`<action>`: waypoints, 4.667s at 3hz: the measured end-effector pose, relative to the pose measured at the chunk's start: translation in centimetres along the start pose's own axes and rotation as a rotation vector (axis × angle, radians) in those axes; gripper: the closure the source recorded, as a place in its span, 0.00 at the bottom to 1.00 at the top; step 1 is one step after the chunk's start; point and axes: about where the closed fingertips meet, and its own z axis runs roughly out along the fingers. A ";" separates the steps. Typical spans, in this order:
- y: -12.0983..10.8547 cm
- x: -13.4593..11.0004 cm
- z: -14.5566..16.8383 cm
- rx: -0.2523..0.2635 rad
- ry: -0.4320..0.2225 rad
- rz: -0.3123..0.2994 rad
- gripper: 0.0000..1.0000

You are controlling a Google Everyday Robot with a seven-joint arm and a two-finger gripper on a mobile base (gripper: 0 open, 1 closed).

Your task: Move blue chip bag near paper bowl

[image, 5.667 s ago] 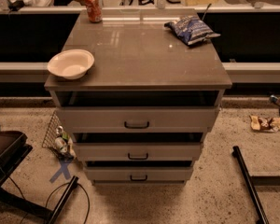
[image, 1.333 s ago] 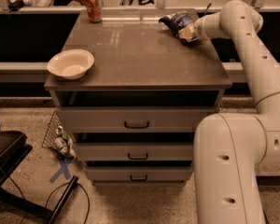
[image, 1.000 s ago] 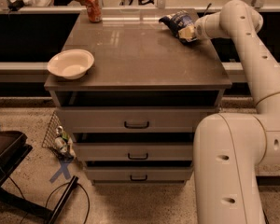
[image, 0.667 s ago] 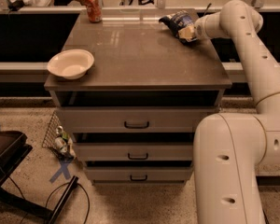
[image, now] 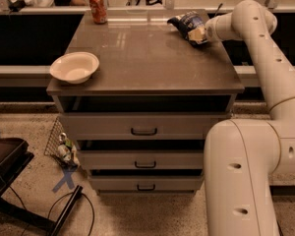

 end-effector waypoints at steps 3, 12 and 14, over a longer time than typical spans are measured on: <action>0.0 0.0 0.0 0.000 0.000 -0.001 1.00; -0.7 -0.1 -0.1 0.027 -0.003 -0.006 0.56; -2.4 -3.8 -8.0 0.094 0.036 -0.112 1.00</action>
Offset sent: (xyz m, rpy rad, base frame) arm -0.0133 -0.0098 0.1459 -0.2709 -0.0981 0.0386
